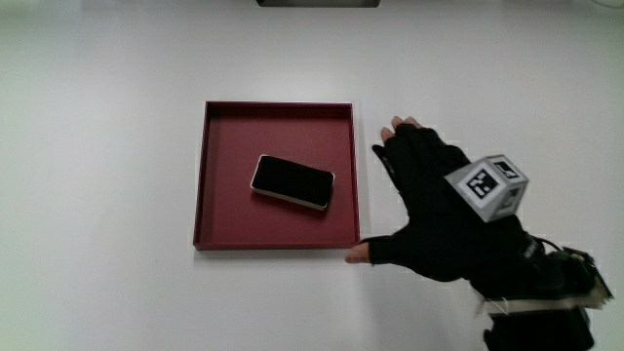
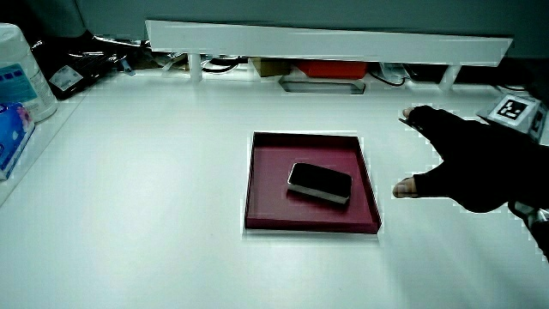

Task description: Pick eraser

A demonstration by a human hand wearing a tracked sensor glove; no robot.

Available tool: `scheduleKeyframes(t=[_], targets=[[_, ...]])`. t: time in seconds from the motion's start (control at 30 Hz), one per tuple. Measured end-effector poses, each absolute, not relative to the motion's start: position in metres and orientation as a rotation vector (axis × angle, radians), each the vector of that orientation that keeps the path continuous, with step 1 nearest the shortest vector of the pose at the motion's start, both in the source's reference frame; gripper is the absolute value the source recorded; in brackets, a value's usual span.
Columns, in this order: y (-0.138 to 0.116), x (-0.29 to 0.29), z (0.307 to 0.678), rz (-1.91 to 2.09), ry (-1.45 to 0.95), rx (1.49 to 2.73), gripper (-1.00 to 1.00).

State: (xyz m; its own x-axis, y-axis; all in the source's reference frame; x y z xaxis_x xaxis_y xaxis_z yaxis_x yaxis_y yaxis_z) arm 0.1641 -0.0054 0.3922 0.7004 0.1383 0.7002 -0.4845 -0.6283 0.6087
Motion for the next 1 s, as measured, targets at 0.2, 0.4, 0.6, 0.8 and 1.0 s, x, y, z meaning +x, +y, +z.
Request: scheduleKeyframes(t=[0.2, 0.4, 0.6, 0.8, 1.0], targets=[[-0.016, 0.143, 0.403, 0.904, -0.302, 2.064, 0.00], [-0.026, 0.122, 0.423, 0.860, -0.350, 2.087, 0.00], [-0.034, 0.099, 0.444, 0.741, -0.453, 2.243, 0.00], [-0.038, 0.086, 0.467, 0.738, -0.425, 2.204, 0.00], [-0.041, 0.077, 0.493, 0.711, -0.382, 2.183, 0.00]])
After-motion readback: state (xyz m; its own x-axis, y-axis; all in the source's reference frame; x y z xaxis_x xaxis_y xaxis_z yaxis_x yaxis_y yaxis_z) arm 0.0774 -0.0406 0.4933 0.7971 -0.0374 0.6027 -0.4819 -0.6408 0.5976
